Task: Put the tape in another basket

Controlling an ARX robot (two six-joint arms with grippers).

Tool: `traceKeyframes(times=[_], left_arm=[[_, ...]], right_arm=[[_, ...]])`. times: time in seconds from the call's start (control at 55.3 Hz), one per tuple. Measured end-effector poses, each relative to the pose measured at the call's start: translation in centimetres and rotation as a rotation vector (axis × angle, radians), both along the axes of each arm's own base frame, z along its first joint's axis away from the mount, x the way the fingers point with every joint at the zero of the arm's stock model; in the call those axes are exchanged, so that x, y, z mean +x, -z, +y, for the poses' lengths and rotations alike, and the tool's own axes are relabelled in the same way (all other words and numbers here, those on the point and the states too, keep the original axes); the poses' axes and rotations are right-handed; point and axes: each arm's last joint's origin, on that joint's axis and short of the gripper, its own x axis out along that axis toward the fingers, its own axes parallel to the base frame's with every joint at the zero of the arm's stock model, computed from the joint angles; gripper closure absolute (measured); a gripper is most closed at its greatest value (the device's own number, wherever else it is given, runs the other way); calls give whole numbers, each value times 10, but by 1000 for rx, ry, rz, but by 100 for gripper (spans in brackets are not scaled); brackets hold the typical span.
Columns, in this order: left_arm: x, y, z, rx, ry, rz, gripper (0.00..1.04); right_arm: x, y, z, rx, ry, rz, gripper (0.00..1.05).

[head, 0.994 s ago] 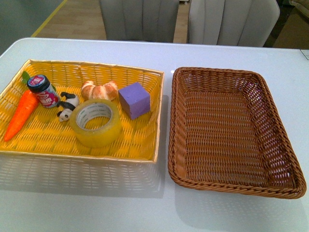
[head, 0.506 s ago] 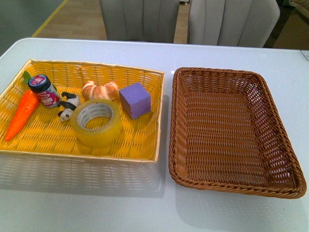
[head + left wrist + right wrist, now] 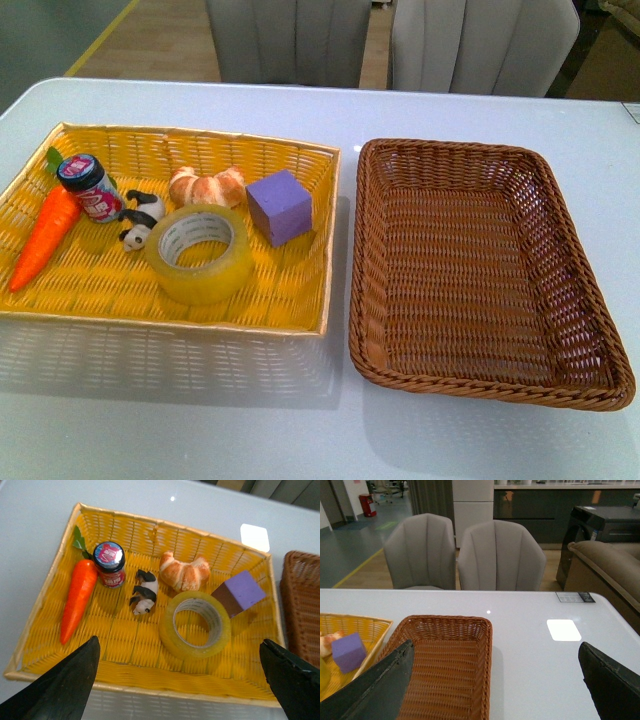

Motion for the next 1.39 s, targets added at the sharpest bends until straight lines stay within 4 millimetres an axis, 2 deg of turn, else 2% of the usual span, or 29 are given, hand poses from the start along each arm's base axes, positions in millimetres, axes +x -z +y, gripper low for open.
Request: traceKeyframes(times=[0.036,0.163,0.253,0.343,0.741,1.012,1.175,1.319,1.392], left_arm=[[17,16,-5,14,13,50,9],[53,57,-17,52,27,168,9],[71,80,-23,65,32,228,9],[83,95,-26,78,28,261,9],[111,129,-36,94,42,329,9],[116,140,-38,115,38,350,9],[115,145,-39,128,40,367,30],[118,144,-41,128,43,369,64],[119,143,-41,127,40,367,76]], right_arm=[[0,0,0,0,0,0,9],[0,0,0,0,0,0,9],[0,0,0,0,0,0,9],[0,0,0,0,0,0,9],[0,0,0,0,0,0,9],[0,0,0,0,0,0,9],[0,0,0,0,0,0,9],[0,0,0,0,0,0,9],[0,0,0,0,0,0,9]])
